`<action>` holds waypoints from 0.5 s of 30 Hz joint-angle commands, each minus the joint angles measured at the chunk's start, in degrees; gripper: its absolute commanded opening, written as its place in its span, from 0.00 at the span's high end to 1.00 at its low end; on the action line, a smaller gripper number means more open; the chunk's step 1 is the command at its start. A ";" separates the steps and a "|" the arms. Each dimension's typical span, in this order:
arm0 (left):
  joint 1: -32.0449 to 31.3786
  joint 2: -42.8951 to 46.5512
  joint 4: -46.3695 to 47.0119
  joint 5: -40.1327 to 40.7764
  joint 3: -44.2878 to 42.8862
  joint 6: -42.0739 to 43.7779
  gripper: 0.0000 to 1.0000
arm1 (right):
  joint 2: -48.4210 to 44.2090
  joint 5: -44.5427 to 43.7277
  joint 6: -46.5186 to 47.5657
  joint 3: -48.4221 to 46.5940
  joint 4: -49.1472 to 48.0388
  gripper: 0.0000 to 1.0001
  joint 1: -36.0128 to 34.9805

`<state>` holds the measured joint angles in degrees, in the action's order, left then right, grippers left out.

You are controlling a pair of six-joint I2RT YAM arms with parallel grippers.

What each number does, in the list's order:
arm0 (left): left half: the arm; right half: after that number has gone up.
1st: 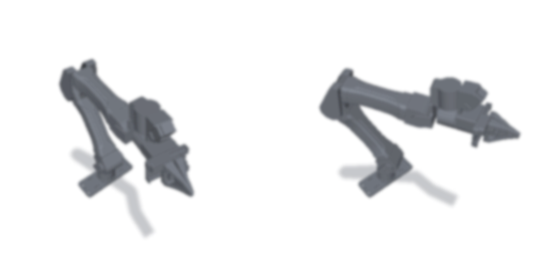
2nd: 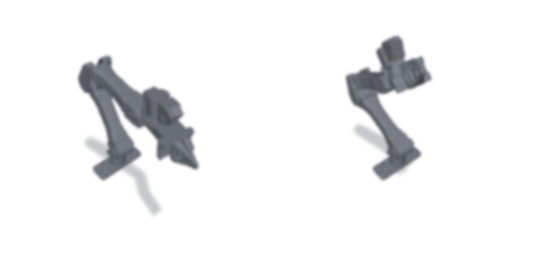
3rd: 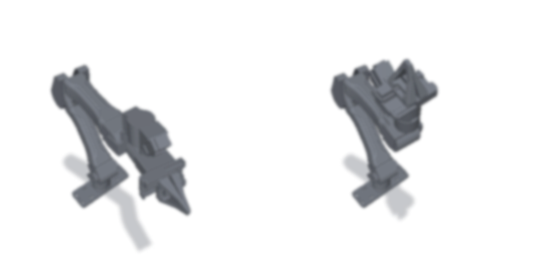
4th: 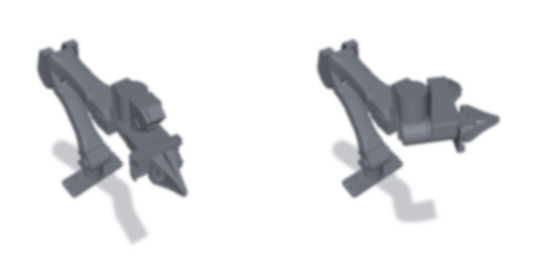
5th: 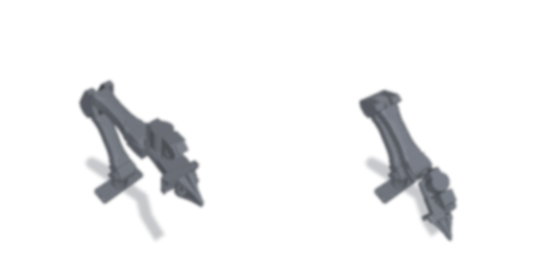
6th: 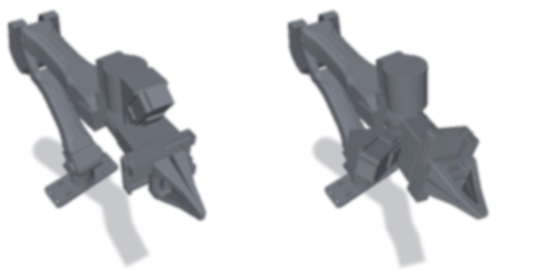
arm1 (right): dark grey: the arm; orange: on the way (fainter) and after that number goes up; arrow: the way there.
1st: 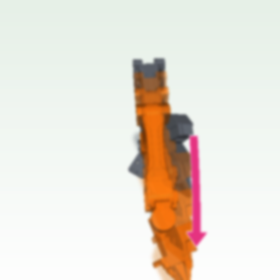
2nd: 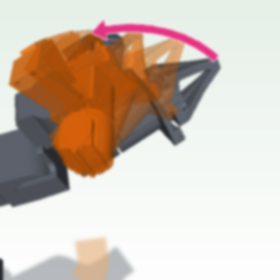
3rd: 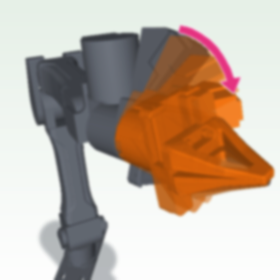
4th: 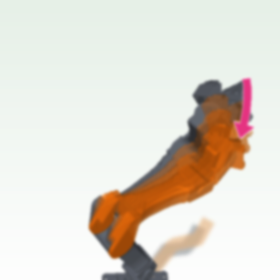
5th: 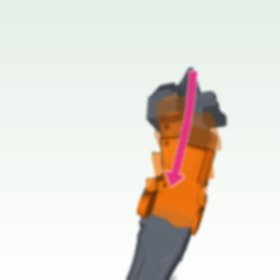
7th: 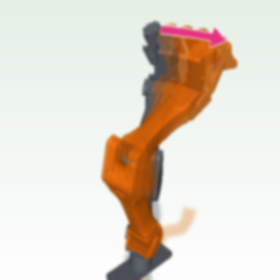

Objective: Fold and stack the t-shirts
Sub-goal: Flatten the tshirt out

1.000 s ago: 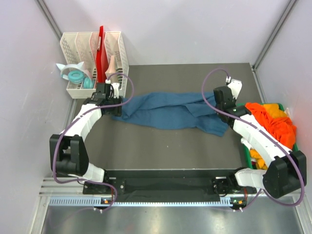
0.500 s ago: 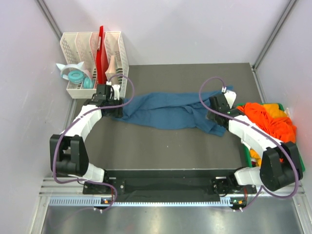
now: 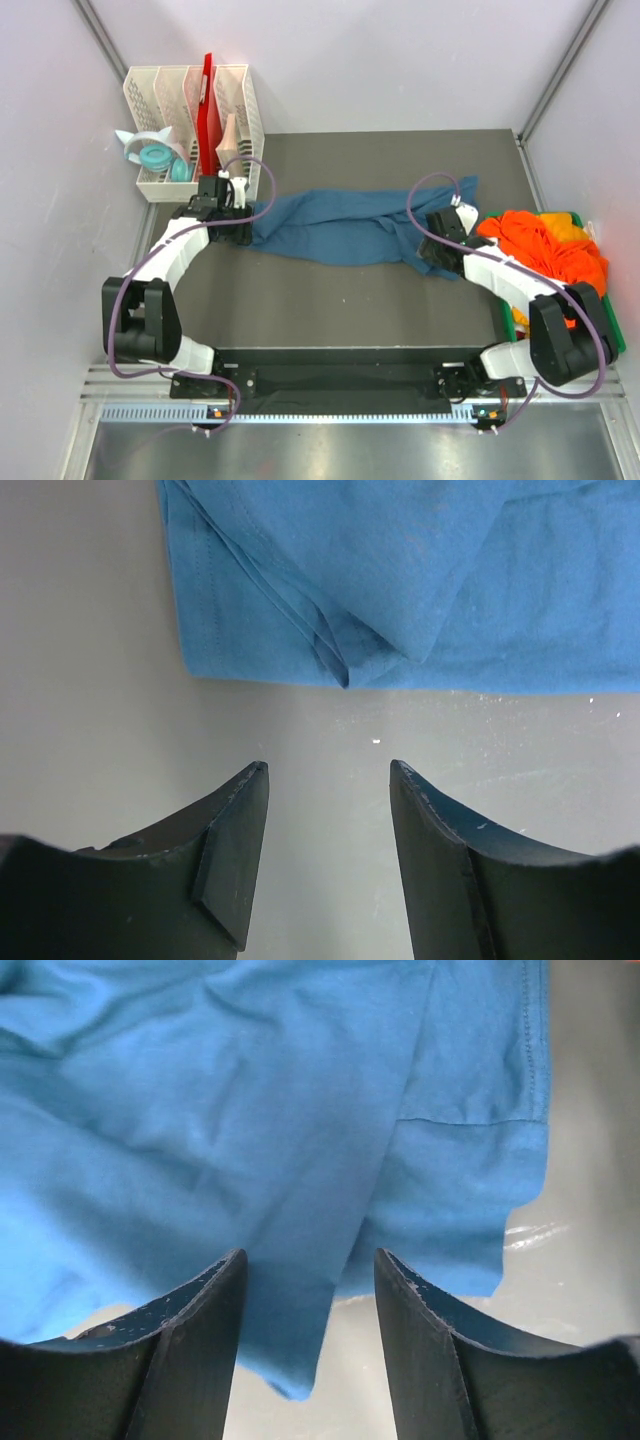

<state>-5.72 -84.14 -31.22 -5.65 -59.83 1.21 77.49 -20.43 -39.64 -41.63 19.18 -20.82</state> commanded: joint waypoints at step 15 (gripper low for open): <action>-0.09 2.66 1.34 -2.17 0.60 0.02 0.43 | -8.85 -2.51 -9.14 3.83 0.86 0.45 -7.48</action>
<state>-5.72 -83.83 -31.22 -6.79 -59.46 1.19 68.16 -20.88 -46.02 -38.65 19.68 -26.94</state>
